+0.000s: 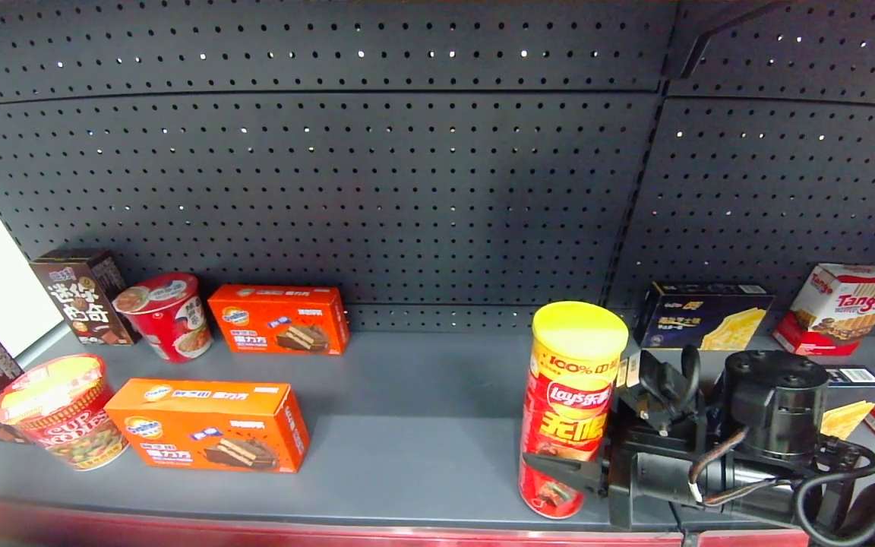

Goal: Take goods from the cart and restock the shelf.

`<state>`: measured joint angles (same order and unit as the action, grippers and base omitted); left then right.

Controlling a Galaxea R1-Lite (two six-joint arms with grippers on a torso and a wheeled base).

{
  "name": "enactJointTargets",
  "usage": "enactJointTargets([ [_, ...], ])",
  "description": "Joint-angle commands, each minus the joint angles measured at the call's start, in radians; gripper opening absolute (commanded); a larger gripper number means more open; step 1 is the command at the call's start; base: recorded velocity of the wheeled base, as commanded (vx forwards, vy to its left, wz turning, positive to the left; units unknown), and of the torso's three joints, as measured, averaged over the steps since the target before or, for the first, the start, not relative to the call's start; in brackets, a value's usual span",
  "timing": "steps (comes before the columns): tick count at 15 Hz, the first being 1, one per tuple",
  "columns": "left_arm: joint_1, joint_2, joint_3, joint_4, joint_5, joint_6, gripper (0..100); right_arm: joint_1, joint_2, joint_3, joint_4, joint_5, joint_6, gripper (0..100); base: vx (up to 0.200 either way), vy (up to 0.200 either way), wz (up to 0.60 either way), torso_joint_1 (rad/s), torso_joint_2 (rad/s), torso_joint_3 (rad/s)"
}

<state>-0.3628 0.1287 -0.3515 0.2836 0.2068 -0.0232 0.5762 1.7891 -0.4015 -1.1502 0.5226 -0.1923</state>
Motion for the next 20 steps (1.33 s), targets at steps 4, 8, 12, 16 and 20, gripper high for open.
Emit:
enactJointTargets([
  [4,-0.001,-0.001,0.000,0.002,0.000,0.000,0,0.001,0.019,-0.003,-0.002,0.002,0.001,0,0.000,0.000,0.00,0.000,0.00,0.000],
  [8,-0.001,-0.001,0.002,0.002,0.000,0.000,0,0.001,0.038,-0.020,-0.014,0.001,0.001,0,0.000,0.000,0.00,0.000,0.00,0.000],
  [12,-0.001,-0.003,0.002,0.002,0.000,0.000,0,0.008,0.053,-0.033,-0.016,0.001,0.001,0,0.000,0.000,0.00,0.000,0.00,0.000],
  [16,-0.001,-0.003,0.003,0.002,0.000,0.000,0,0.010,0.061,-0.037,-0.016,0.001,-0.001,0,0.000,0.000,0.00,0.000,0.00,0.000],
  [20,-0.001,-0.004,0.012,0.002,0.000,0.000,0,0.022,0.056,-0.026,-0.016,-0.001,-0.001,0,0.000,0.000,0.00,0.000,0.00,0.000],
])
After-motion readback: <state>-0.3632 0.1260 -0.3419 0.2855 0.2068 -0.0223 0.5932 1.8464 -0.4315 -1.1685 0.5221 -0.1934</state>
